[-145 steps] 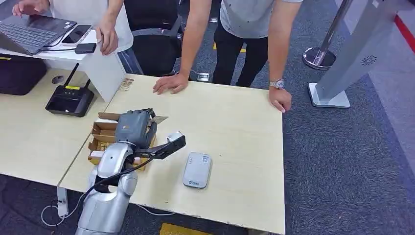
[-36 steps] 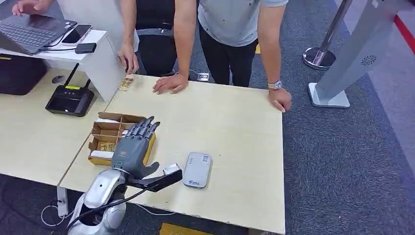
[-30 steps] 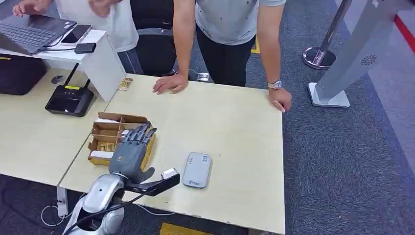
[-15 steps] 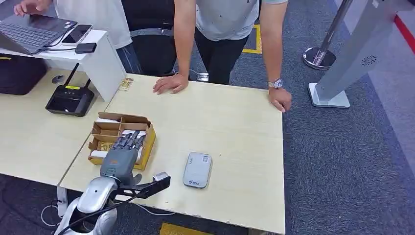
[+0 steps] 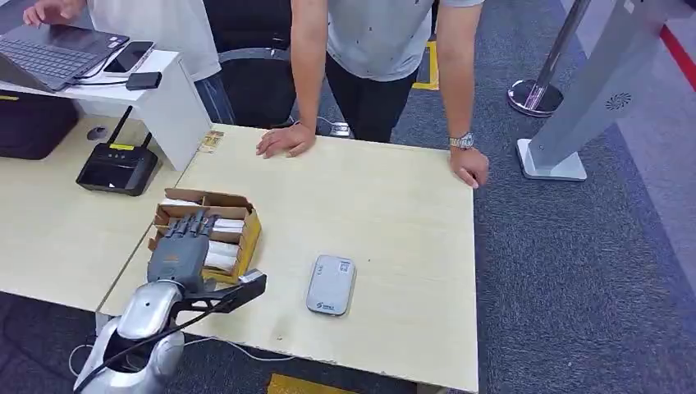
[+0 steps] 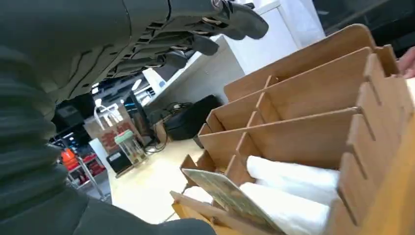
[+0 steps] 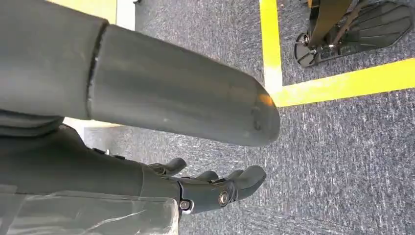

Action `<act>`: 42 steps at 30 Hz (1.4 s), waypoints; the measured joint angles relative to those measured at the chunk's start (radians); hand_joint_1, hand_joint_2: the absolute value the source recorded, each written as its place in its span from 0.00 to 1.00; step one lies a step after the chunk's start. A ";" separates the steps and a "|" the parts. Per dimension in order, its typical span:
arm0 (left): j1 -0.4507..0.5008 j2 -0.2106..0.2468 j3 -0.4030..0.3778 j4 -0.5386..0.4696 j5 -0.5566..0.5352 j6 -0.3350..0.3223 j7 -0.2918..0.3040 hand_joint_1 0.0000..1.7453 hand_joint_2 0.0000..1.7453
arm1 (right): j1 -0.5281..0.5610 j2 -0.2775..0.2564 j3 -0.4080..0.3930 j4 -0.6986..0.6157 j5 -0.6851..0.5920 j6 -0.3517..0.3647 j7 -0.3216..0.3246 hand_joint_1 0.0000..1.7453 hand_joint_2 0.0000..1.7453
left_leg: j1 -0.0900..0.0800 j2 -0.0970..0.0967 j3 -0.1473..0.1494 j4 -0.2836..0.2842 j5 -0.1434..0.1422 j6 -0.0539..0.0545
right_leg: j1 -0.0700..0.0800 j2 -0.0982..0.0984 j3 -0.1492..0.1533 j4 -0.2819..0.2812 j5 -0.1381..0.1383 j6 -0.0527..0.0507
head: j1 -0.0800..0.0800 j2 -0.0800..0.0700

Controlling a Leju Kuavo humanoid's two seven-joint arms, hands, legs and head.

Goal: Pass the card to the sensor for recognition and then transmit it.

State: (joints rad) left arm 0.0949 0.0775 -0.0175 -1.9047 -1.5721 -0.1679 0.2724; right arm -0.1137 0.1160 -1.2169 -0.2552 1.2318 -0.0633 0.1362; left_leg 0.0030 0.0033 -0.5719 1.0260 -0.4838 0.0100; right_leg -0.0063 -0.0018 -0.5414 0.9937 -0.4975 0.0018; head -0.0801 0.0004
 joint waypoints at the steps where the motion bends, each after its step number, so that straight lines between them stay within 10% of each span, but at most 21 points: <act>1: -0.009 0.007 0.003 0.005 0.000 -0.003 0.013 0.00 1.00 | 0.000 0.000 0.000 0.000 0.000 0.000 0.000 0.00 0.00 | 0.000 0.000 0.000 0.000 0.000 0.000 | 0.000 0.000 0.000 0.000 0.000 0.000 | 0.000 0.000; 42: -0.027 0.010 0.106 0.060 0.000 -0.121 -0.053 0.00 1.00 | -0.001 -0.010 0.004 0.000 -0.002 -0.001 -0.010 0.00 0.00 | 0.000 0.000 0.000 0.000 0.000 0.000 | 0.000 0.000 0.000 0.000 0.000 0.000 | 0.000 0.000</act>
State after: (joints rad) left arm 0.0675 0.0870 0.0881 -1.8448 -1.5724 -0.2884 0.2190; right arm -0.1147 0.1064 -1.2127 -0.2552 1.2303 -0.0641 0.1259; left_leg 0.0031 0.0032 -0.5719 1.0260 -0.4837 0.0100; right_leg -0.0063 -0.0019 -0.5413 0.9938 -0.4974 0.0018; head -0.0797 0.0000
